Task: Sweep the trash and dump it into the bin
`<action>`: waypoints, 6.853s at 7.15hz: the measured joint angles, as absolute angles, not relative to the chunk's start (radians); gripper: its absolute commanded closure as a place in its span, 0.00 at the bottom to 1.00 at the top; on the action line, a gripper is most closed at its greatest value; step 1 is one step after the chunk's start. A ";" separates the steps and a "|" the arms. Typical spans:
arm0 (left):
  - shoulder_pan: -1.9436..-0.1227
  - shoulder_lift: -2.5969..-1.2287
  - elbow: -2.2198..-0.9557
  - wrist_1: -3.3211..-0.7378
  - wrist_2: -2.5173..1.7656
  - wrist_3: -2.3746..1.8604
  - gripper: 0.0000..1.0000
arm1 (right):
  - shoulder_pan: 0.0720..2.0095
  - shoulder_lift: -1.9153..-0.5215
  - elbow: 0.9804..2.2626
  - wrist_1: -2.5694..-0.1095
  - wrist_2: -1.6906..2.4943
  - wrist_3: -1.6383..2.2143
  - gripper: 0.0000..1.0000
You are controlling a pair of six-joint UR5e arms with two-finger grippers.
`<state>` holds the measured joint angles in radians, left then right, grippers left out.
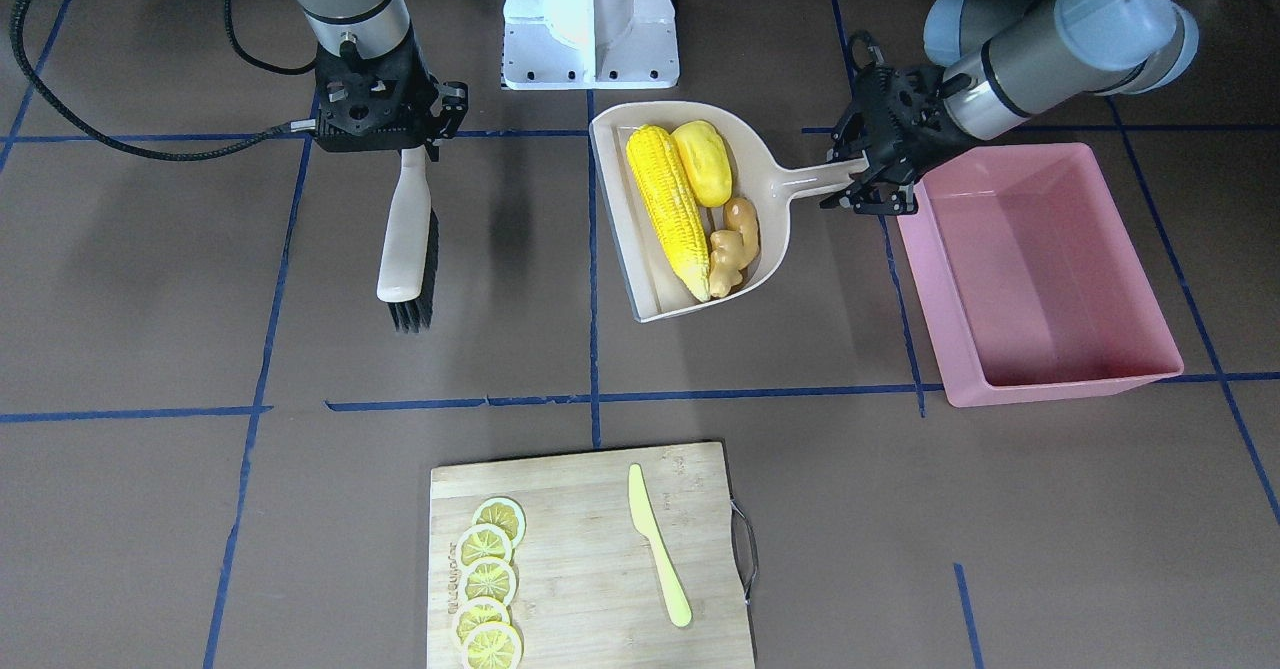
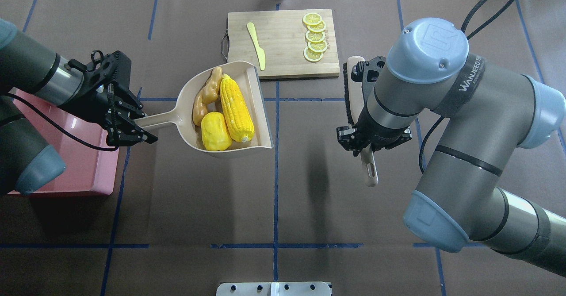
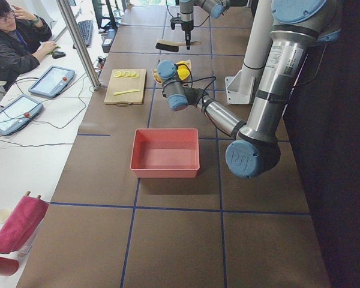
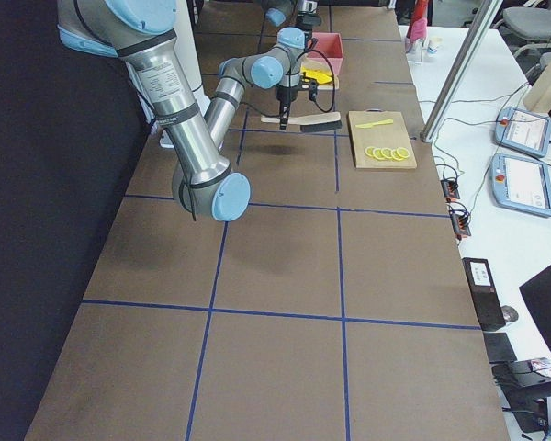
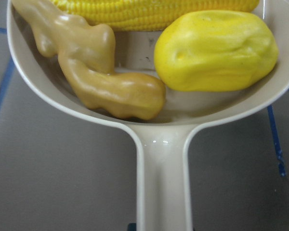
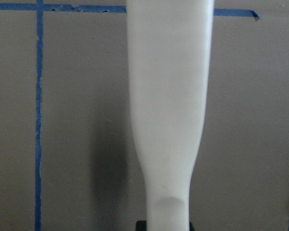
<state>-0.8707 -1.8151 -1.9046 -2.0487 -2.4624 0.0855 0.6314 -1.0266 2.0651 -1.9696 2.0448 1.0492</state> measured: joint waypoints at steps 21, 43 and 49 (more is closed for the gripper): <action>-1.493 -1.409 -1.945 -1.727 -2.288 1.026 1.00 | 0.938 -1.324 2.269 -2.114 2.169 0.635 1.00; -1.349 -1.502 -2.263 -1.261 -2.061 1.056 1.00 | 1.126 -1.765 2.121 -1.717 2.306 0.423 1.00; -1.331 -1.620 -2.269 -1.271 -2.361 0.752 0.98 | 1.046 -1.736 2.002 -1.645 2.406 0.539 0.99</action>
